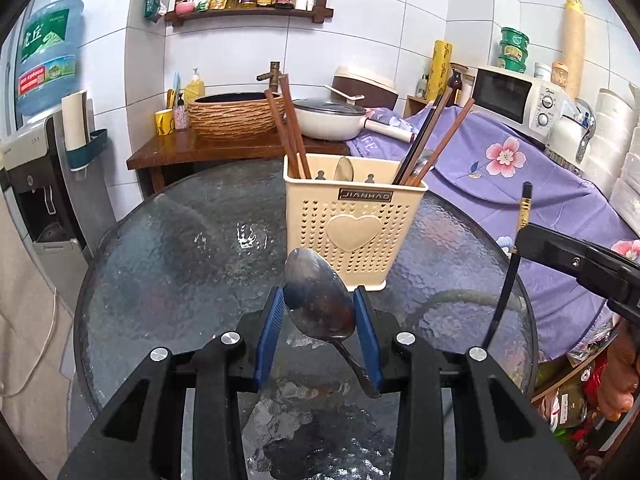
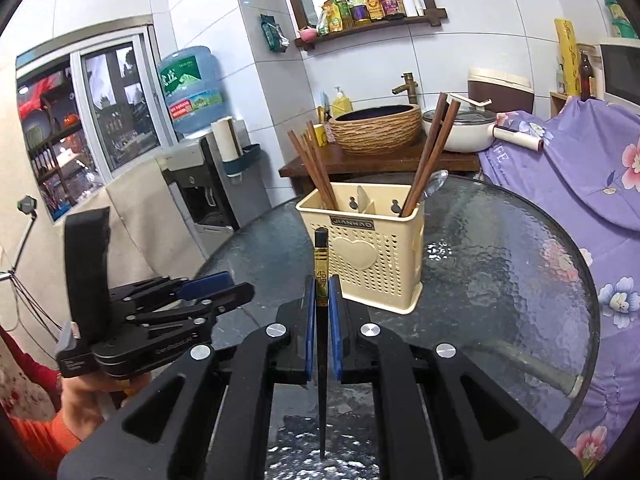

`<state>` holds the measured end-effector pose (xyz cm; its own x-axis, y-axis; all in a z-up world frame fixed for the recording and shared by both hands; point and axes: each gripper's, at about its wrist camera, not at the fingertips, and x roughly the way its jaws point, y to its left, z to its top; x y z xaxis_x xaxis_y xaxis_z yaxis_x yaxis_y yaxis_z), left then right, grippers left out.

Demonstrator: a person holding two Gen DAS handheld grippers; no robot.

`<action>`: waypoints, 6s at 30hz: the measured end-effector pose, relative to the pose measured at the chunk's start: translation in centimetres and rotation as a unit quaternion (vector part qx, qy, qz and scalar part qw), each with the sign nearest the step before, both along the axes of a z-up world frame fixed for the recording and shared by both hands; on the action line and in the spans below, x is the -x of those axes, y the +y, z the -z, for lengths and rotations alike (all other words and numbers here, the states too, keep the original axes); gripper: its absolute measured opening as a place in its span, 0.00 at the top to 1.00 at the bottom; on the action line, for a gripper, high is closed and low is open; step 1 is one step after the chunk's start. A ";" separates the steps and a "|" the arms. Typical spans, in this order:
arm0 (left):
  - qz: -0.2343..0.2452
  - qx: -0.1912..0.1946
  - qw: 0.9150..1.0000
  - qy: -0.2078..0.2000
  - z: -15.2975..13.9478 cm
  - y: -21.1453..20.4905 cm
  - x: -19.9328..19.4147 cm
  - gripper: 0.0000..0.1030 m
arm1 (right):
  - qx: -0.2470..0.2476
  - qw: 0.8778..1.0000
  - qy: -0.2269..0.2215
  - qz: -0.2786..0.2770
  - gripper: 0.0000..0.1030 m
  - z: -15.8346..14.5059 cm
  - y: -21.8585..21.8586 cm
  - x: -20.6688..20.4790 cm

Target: Organize utensils

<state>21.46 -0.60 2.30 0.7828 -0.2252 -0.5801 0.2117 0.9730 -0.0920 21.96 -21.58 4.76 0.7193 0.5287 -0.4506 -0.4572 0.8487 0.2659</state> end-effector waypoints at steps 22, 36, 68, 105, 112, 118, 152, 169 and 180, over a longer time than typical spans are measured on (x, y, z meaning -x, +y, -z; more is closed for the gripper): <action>-0.018 0.014 0.996 -0.089 -12.7 1.1 -4.9 0.66 | 0.001 0.996 -0.086 0.005 0.93 -13.8 -0.2 -4.4; -0.070 -0.046 0.993 -0.078 -11.4 -2.1 -12.5 0.66 | 0.036 0.986 -0.133 0.095 0.93 -14.4 2.2 -11.0; -0.035 -0.068 0.996 -0.054 -2.0 -4.4 -11.9 0.55 | 0.072 0.984 -0.112 0.119 0.54 -5.2 2.7 -12.6; -0.119 0.002 0.983 -0.142 4.0 4.1 21.7 0.05 | 0.076 0.979 -0.140 0.127 0.05 9.6 0.2 20.9; -0.100 -0.003 0.982 -0.160 3.0 2.2 23.2 0.05 | 0.059 0.973 -0.171 0.145 0.05 7.5 -0.9 23.7; -0.098 -0.017 0.982 -0.163 2.7 1.2 23.0 0.05 | 0.063 0.973 -0.168 0.146 0.05 7.5 -0.9 23.8; -0.095 -0.001 0.985 -0.145 3.1 2.0 22.5 0.05 | 0.070 0.976 -0.154 0.139 0.05 7.9 -0.2 23.3; -0.096 -0.002 0.985 -0.144 3.0 2.0 22.6 0.05 | 0.072 0.976 -0.154 0.138 0.05 8.0 0.4 23.5; -0.100 0.005 0.985 -0.143 2.8 2.4 22.7 0.05 | 0.072 0.976 -0.151 0.136 0.05 8.0 0.5 23.3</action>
